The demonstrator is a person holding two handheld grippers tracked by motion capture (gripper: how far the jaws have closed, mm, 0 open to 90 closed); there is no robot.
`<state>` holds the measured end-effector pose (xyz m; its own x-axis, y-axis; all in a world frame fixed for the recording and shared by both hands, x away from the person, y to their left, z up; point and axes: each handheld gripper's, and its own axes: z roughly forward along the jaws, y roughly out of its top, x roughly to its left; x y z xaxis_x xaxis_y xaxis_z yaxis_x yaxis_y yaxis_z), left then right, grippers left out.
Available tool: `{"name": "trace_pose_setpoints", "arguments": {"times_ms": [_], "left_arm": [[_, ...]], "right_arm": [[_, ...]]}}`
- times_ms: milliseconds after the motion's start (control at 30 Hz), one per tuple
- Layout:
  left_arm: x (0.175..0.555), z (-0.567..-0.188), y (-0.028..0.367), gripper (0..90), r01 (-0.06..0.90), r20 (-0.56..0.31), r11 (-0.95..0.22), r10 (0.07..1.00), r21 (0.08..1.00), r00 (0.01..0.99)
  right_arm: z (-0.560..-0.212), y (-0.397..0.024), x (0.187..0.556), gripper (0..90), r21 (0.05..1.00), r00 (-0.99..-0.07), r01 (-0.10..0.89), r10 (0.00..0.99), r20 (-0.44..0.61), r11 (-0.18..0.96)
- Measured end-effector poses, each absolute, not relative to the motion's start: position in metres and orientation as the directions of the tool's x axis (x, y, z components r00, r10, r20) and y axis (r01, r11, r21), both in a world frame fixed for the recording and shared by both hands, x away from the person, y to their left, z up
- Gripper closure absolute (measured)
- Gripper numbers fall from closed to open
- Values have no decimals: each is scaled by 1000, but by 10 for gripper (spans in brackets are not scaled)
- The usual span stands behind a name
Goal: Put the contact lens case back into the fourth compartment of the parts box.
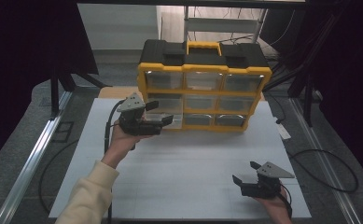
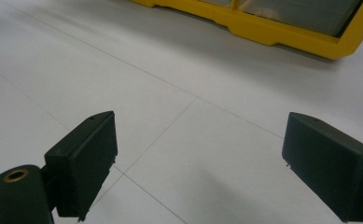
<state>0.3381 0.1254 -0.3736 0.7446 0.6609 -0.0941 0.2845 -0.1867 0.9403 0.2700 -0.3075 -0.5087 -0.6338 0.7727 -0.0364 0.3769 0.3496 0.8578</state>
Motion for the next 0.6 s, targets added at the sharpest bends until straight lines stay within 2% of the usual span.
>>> {"name": "trace_pose_setpoints", "arguments": {"times_ms": [600], "left_arm": [[312, -385, 129, 220, 258, -80, -197, 629, 946, 773]], "right_arm": [[-509, -307, 269, 108, 857, -635, 374, 772, -42, 354]]}}
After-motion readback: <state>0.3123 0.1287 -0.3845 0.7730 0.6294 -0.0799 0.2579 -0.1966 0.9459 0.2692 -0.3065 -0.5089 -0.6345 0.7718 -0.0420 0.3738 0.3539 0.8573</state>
